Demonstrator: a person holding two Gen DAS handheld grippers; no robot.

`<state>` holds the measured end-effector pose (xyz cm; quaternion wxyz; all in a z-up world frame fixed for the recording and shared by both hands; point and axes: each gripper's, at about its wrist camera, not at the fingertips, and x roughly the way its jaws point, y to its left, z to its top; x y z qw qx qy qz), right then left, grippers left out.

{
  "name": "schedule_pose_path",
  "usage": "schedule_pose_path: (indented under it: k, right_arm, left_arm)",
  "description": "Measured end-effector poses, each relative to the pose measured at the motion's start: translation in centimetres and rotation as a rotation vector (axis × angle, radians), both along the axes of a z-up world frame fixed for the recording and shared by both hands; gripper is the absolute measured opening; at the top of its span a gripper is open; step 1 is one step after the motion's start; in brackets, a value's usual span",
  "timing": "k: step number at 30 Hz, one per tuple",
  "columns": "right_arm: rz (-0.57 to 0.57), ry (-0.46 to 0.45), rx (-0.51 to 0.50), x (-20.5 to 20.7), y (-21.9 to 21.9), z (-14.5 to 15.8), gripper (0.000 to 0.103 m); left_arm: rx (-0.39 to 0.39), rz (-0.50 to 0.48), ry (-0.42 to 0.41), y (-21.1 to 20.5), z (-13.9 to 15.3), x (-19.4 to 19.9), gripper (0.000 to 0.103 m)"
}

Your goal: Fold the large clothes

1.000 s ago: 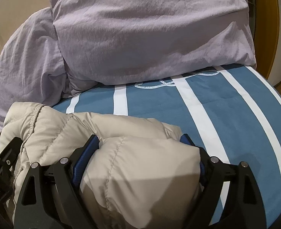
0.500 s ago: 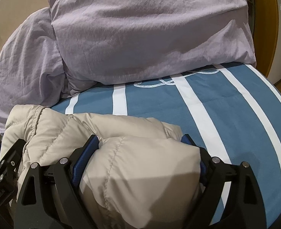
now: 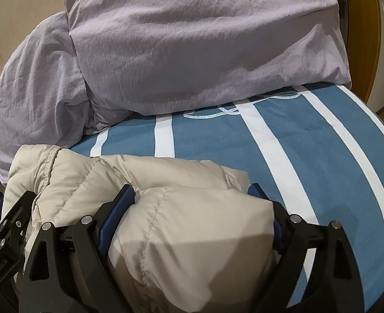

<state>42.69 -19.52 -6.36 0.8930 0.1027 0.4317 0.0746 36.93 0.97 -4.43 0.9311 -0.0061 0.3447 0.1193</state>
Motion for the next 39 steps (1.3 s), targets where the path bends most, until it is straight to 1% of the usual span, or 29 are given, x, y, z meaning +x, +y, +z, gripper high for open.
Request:
schedule_pose_path:
  k: [4, 8, 9, 12, 15, 19, 23, 25, 29, 33, 35, 39]
  right_arm:
    - [-0.002, 0.005, 0.041, -0.1, -0.4, -0.1, 0.091]
    - [-0.011, 0.053, 0.156, -0.5, -2.4, -0.2, 0.093]
    - [-0.013, 0.068, 0.204, -1.0, -3.3, -0.2, 0.093]
    - [-0.009, 0.065, 0.268, -2.5, -5.4, 0.4, 0.093]
    - [-0.014, 0.052, 0.29, -3.7, -6.8, 1.4, 0.093]
    - [-0.031, 0.026, 0.284, -5.4, -8.8, 2.7, 0.093]
    - [-0.01, 0.086, 0.338, -5.9, -10.0, 2.1, 0.094]
    - [0.018, 0.124, 0.374, -6.1, -10.2, 1.4, 0.094]
    - [0.084, 0.191, 0.443, -6.3, -9.7, 0.3, 0.098]
    - [0.132, 0.251, 0.48, -6.3, -8.9, -0.8, 0.102]
    - [0.153, 0.284, 0.509, -6.2, -8.3, -1.6, 0.102]
    - [0.172, 0.318, 0.582, -5.9, -8.0, -2.7, 0.102]
  left_arm:
    - [-0.008, -0.001, -0.006, 0.1, 0.1, -0.2, 0.101]
    - [-0.025, -0.012, -0.001, 0.4, 0.7, -1.2, 0.101]
    - [-0.052, -0.021, 0.0, 0.9, 0.9, -2.1, 0.101]
    - [-0.139, -0.047, -0.009, 2.5, 1.3, -4.2, 0.101]
    - [-0.199, -0.056, -0.001, 4.1, 1.8, -6.1, 0.101]
    - [-0.202, -0.057, -0.012, 5.6, 2.7, -8.3, 0.101]
    - [-0.225, -0.053, 0.007, 6.8, 2.9, -9.3, 0.101]
    - [-0.241, -0.059, 0.022, 7.1, 2.5, -9.5, 0.101]
    - [-0.275, -0.073, 0.053, 7.2, 1.5, -9.7, 0.101]
    - [-0.349, -0.088, 0.065, 7.7, 0.9, -9.6, 0.101]
    - [-0.386, -0.093, 0.073, 8.0, 0.5, -9.5, 0.101]
    - [-0.439, -0.101, 0.081, 8.4, -0.1, -9.3, 0.101]
